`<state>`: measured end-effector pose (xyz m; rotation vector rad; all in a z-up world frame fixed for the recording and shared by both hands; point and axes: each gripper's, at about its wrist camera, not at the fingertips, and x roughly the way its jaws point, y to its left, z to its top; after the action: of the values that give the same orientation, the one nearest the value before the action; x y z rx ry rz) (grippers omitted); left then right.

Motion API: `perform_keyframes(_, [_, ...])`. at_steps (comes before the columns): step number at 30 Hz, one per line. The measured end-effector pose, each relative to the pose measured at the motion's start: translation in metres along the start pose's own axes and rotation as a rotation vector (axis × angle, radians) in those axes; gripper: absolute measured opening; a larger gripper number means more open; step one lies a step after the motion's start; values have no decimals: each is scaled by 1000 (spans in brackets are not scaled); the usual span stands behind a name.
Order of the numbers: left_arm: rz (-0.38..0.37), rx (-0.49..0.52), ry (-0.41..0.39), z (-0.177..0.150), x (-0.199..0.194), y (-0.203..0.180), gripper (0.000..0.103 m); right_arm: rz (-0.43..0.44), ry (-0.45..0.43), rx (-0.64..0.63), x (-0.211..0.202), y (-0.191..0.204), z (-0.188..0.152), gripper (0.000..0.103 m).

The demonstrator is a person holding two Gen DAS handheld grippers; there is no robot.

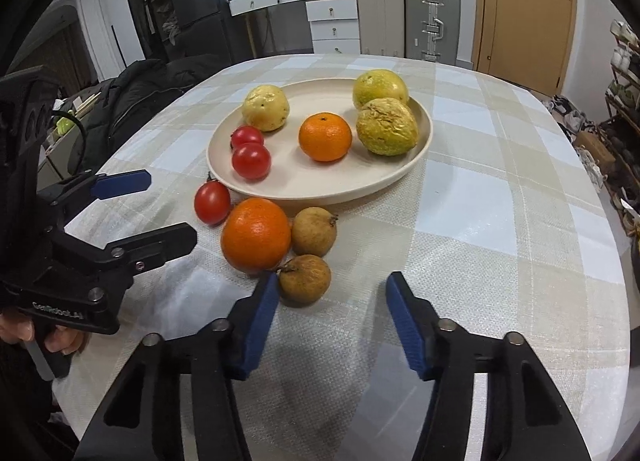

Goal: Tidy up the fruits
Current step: 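Grasp the last red tomato with the left tool while the right tool grasps a brown fruit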

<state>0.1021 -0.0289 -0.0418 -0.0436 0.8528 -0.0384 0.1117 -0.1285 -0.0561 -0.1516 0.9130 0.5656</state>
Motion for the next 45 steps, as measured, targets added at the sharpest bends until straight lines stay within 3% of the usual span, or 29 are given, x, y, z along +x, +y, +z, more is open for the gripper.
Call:
perform_keyframes(9, [-4, -6, 10, 0, 2, 0, 102, 47, -9, -16, -3, 6, -1, 27])
perform_keyframes(28, [22, -48, 54, 10, 22, 5, 101, 37, -59, 3, -18, -2, 1, 27])
perform_keyframes(45, [-72, 48, 52, 9, 24, -13, 43, 43, -61, 7, -19, -3, 2, 27])
